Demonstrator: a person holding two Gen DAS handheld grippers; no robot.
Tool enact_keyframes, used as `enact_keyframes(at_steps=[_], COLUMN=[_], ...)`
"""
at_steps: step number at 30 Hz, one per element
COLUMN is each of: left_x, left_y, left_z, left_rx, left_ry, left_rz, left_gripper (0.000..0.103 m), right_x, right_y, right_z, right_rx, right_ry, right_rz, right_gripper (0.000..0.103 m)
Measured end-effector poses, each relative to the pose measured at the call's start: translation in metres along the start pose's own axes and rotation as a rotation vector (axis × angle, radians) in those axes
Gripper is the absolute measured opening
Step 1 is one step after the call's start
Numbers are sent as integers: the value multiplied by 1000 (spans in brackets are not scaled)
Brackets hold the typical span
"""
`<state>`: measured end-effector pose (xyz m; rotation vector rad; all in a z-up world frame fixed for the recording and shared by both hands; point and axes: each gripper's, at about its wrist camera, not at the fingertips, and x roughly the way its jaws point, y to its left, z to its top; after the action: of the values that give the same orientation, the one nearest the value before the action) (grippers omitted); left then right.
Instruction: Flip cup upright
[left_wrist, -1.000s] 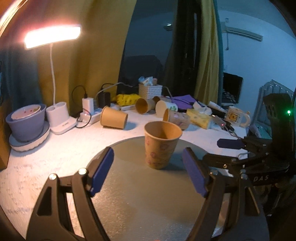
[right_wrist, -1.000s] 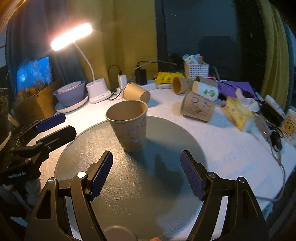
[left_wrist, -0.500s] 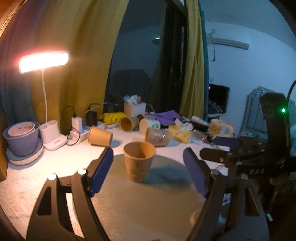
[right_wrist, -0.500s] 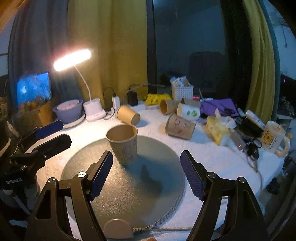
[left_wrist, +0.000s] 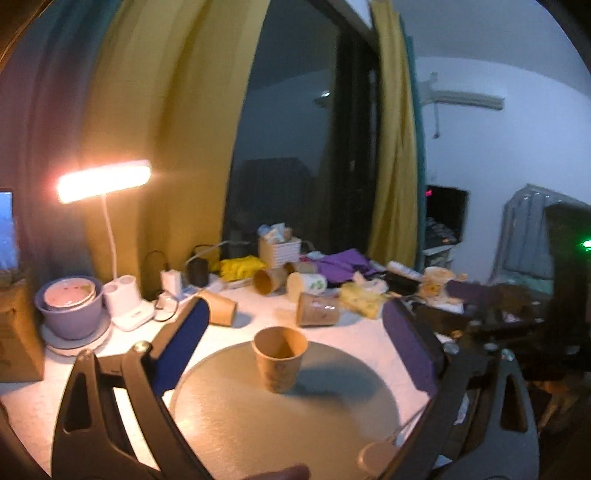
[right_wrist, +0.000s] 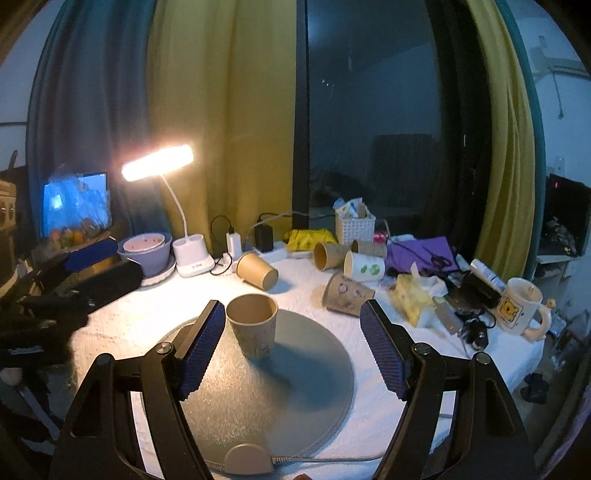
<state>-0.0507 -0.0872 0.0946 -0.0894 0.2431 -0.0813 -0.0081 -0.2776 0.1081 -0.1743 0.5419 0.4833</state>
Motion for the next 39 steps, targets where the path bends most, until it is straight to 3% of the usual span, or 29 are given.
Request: enact_keyframes(at_steps=[4,12,39], left_x=[3,-8,-7], left_y=[3,5,4], left_z=[2,7,9], left_rx=[9,41,54], left_ry=[38,-8,0], left_rz=[11,42,29], left_gripper=[96,96,96], right_x=[-5,-3,-1], right_y=[1,0,-2], right_z=[7,13,10], right_rx=[-10,-23,-20], right_ry=[-13,-12,-4], right_rz=[-22,-36,-30], right_gripper=[78,78,78])
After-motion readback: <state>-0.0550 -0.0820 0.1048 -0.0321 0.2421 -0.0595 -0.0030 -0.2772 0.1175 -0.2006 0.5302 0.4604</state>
